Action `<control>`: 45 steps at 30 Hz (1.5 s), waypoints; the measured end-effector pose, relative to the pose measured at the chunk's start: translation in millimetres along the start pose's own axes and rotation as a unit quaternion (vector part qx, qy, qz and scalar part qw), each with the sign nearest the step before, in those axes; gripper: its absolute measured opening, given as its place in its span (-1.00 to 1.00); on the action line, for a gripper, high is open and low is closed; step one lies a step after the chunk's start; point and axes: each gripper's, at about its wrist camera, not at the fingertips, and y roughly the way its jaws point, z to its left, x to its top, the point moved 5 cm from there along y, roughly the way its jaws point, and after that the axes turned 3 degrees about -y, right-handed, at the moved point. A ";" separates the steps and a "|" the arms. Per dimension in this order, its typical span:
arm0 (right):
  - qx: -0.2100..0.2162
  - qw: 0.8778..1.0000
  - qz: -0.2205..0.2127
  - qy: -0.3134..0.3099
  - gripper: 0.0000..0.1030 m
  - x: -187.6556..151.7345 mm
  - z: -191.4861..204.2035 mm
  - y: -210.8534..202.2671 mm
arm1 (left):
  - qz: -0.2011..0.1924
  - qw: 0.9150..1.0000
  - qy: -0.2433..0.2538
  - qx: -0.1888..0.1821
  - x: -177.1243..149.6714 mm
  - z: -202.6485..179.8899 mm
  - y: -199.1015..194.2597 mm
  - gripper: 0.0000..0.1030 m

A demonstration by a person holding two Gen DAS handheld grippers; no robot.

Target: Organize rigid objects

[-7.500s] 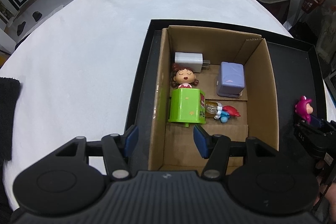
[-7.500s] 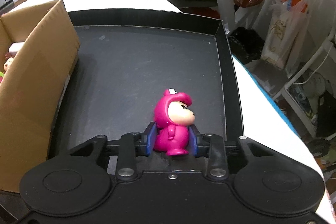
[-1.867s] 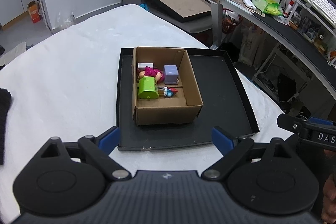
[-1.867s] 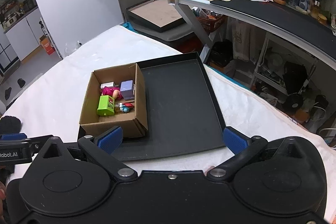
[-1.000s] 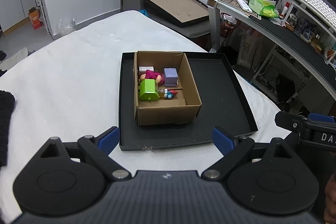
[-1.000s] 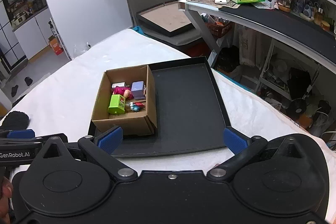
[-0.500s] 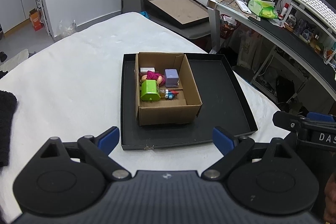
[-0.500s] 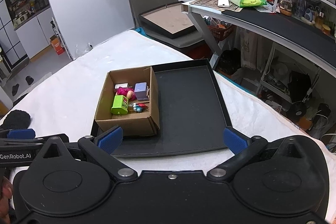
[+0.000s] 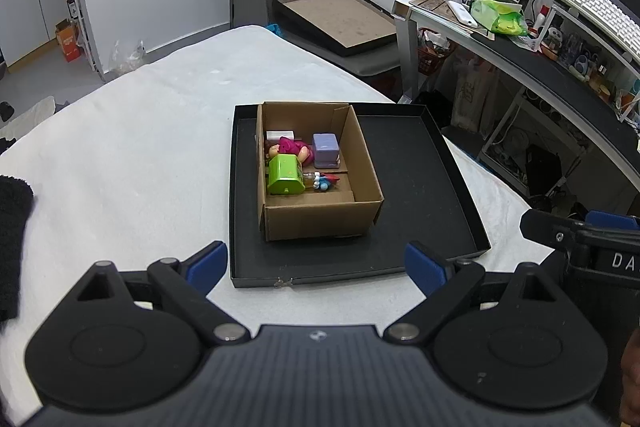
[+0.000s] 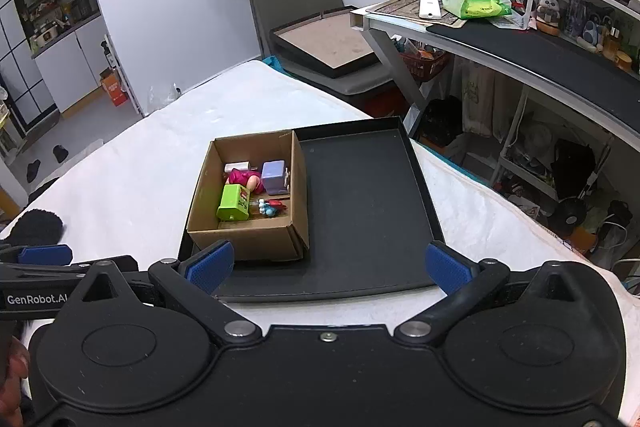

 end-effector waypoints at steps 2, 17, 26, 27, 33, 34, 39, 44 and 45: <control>0.000 1.000 0.000 0.000 1.00 0.0 0.2 -0.5 | -0.001 1.000 0.001 0.001 -0.1 -0.8 -0.6 0.83; 0.000 1.000 -0.011 0.001 1.00 1.0 -0.9 -8.9 | -0.012 1.000 0.005 0.000 0.0 -6.4 -9.7 0.83; 0.004 1.000 -0.022 -0.002 1.00 2.0 0.7 -15.9 | -0.020 1.000 0.011 0.000 1.6 -11.4 -17.1 0.83; 0.004 1.000 -0.022 -0.003 1.00 1.8 0.8 -16.5 | -0.021 1.000 0.011 0.000 1.6 -11.0 -17.6 0.83; 0.005 1.000 -0.025 -0.004 1.00 1.1 1.2 -18.1 | -0.025 1.000 0.015 0.002 0.4 -13.1 -19.9 0.83; 0.005 1.000 -0.025 -0.003 1.00 0.9 1.0 -18.4 | -0.025 1.000 0.018 0.003 0.0 -14.3 -20.5 0.83; 0.006 1.000 -0.028 0.000 1.00 2.1 0.2 -19.7 | -0.030 0.999 0.021 0.000 0.8 -18.0 -22.6 0.83; 0.005 1.000 -0.030 0.003 1.00 2.5 -1.2 -18.6 | -0.032 0.999 0.020 -0.003 1.5 -17.1 -22.2 0.83; 0.003 1.000 -0.030 0.003 1.00 2.6 -1.5 -18.3 | -0.029 0.999 0.020 -0.005 1.7 -16.8 -21.2 0.83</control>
